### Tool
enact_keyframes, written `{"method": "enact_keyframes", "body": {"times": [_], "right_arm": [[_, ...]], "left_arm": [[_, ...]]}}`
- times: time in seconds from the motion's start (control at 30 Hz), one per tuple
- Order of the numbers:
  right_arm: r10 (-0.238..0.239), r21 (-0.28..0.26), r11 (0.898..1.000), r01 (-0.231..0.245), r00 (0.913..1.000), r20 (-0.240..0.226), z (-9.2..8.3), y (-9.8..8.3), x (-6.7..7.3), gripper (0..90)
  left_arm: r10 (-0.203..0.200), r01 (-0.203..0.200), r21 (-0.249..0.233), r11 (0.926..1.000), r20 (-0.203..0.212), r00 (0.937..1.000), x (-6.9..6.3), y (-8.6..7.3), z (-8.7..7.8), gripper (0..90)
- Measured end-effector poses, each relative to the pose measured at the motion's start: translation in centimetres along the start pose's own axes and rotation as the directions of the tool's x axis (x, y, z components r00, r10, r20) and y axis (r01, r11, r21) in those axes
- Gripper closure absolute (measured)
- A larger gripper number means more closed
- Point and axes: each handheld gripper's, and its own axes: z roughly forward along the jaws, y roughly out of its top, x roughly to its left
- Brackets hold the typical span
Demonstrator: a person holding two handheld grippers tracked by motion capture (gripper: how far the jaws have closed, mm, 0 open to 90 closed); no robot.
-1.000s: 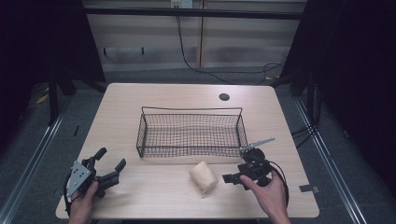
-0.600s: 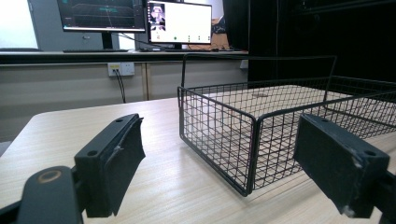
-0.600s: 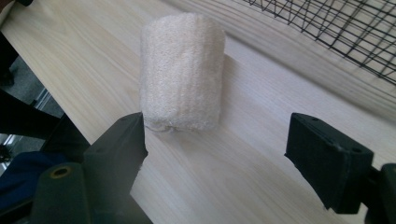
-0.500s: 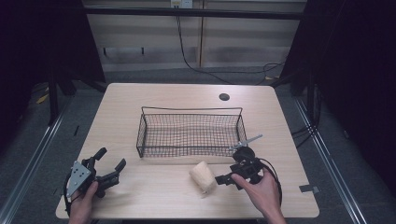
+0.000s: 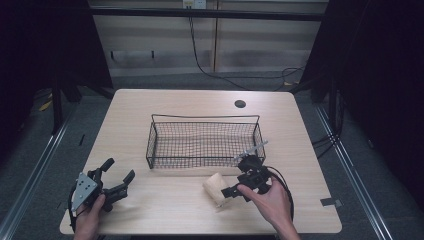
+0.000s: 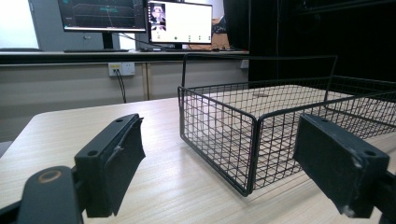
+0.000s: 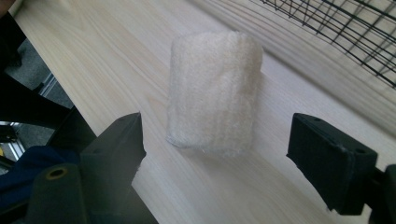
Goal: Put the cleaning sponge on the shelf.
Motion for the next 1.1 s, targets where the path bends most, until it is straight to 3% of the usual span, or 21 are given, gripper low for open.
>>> {"method": "enact_keyframes", "body": {"times": [0.47, 1.1], "right_arm": [[-0.015, 0.093, 0.996, 0.015, 0.9999, 0.008, 1.6, 2.0, 0.6, 19.5], [-0.025, 0.203, 0.979, 0.020, 0.9995, 0.021, 4.0, 2.9, 0.6, 19.6]], "left_arm": [[0.000, 0.000, 0.000, 1.0000, -0.001, 1.0000, 0.0, 0.0, 0.0, 15.7], [0.001, -0.001, 0.001, 1.0000, 0.001, 1.0000, 0.0, 0.0, 0.0, 15.7]]}}
